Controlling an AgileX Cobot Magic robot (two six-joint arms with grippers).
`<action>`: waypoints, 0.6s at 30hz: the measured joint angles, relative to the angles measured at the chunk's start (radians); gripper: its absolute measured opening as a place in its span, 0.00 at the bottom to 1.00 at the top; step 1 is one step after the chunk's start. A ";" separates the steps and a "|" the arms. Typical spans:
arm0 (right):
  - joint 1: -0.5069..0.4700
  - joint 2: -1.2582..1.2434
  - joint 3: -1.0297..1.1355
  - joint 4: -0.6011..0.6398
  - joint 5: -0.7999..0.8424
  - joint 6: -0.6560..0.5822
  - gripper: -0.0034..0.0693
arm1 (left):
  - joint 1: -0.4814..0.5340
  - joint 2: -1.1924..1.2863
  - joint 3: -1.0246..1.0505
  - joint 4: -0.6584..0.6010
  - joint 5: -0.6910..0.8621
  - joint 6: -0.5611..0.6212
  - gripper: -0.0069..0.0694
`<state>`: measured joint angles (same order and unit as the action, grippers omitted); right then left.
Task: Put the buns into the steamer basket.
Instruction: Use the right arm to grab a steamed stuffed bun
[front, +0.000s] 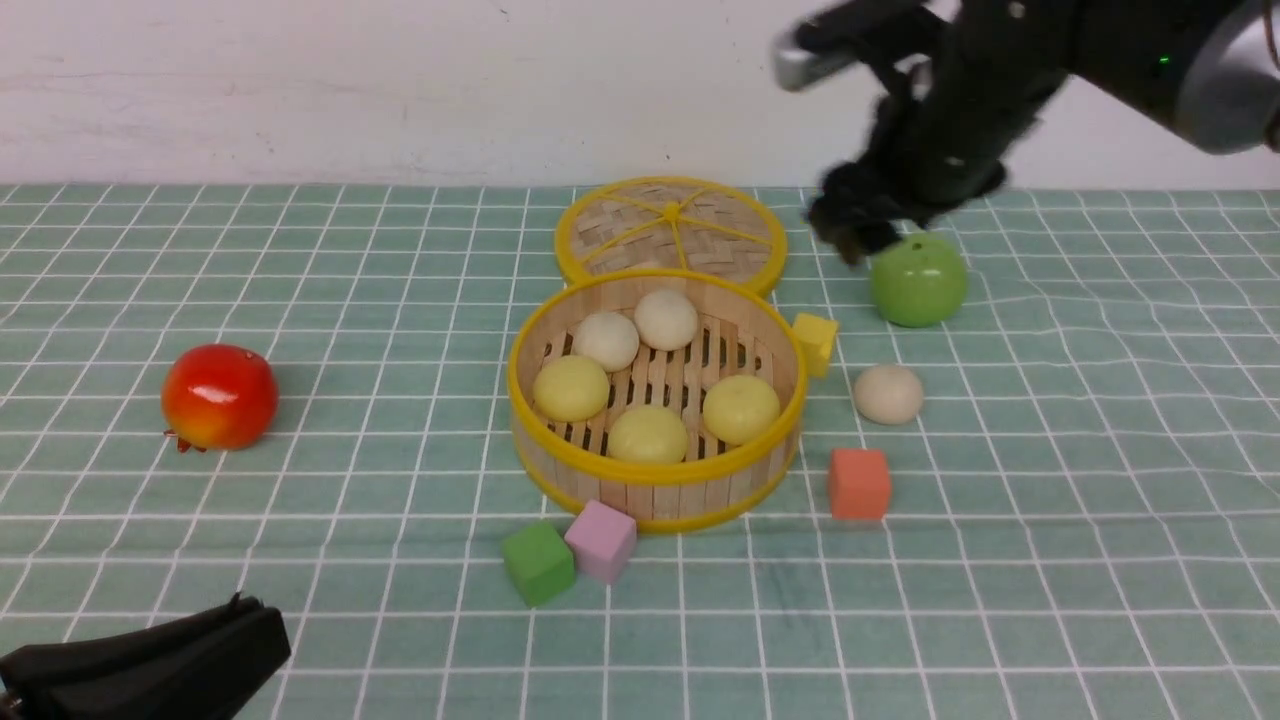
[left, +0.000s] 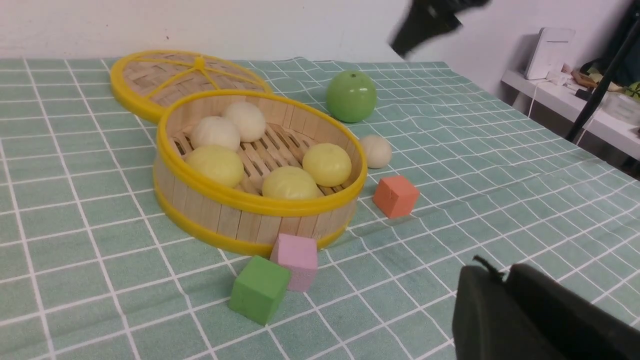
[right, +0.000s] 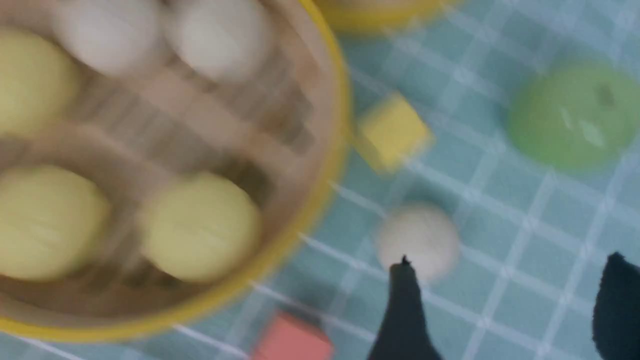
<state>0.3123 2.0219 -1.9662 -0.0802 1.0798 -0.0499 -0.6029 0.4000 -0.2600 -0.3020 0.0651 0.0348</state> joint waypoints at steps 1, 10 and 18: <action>-0.029 0.016 0.005 0.014 0.006 0.005 0.64 | 0.000 0.000 0.000 0.000 0.000 0.000 0.17; -0.130 0.185 0.028 0.257 -0.105 -0.026 0.49 | 0.000 0.000 0.000 0.000 0.000 0.000 0.17; -0.130 0.232 0.028 0.255 -0.232 -0.030 0.50 | 0.000 0.000 0.000 0.000 0.000 0.000 0.18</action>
<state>0.1827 2.2543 -1.9380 0.1752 0.8475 -0.0798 -0.6029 0.4000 -0.2600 -0.3020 0.0651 0.0348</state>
